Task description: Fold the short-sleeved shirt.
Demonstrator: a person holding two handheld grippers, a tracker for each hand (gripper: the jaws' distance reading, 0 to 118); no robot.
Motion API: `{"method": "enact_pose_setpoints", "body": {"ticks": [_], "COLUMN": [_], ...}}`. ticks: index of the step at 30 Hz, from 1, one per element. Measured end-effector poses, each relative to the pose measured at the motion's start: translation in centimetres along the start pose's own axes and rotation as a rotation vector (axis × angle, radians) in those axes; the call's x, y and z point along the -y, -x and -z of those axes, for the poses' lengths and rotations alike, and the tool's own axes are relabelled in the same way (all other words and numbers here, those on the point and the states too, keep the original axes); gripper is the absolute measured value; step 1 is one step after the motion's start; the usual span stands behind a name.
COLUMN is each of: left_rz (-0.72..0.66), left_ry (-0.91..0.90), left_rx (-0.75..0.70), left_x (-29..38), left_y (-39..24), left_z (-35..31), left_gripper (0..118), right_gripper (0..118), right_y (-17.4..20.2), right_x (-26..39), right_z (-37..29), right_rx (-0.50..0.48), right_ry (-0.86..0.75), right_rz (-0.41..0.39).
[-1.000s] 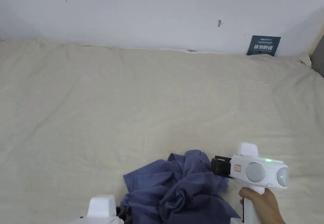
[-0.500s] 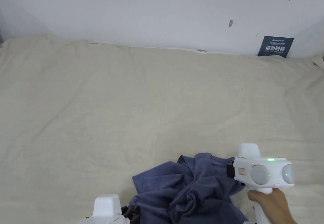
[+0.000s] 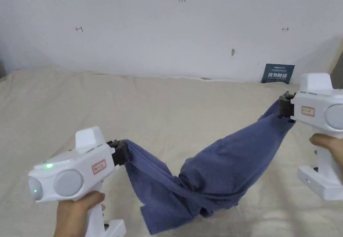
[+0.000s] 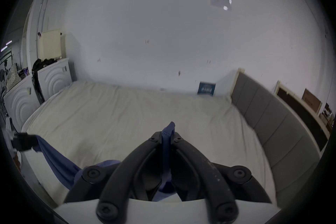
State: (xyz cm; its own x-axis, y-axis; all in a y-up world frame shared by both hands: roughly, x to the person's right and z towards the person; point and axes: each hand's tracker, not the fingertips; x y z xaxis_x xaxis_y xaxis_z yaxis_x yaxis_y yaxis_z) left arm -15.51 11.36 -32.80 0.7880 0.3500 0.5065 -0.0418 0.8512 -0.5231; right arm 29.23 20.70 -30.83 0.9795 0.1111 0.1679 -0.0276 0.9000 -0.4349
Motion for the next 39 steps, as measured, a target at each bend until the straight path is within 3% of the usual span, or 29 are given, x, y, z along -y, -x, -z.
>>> {"method": "enact_pose_setpoints", "body": {"ticks": [11, 20, 28, 39], "left_rz": [0.078, 0.102, 0.11, 0.112], "left_ry": [-0.25, -0.33, -0.256, -0.008], "left_rx": [-0.117, -0.234, -0.311, -0.342], "left_x": [-20.4, -28.0, -23.7, -6.9], "left_y": [2.6, 5.9, 11.7, 15.3], "left_z": [-0.9, 0.7, 3.9, 2.4], "left_gripper": [3, 3, 3, 3], "right_gripper": [9, 9, 9, 9], "right_y": [0.0, 1.1, 3.1, 4.4], "right_x": [-12.9, -14.8, -8.5, 6.8], "right_z": [0.8, 3.7, 9.2, 10.3], "right_rx": [0.062, 0.068, 0.039, -0.01], "right_ry": [-0.196, -0.27, -0.21, 0.032], "right_rz": [0.014, 0.051, 0.057, 0.164]}}
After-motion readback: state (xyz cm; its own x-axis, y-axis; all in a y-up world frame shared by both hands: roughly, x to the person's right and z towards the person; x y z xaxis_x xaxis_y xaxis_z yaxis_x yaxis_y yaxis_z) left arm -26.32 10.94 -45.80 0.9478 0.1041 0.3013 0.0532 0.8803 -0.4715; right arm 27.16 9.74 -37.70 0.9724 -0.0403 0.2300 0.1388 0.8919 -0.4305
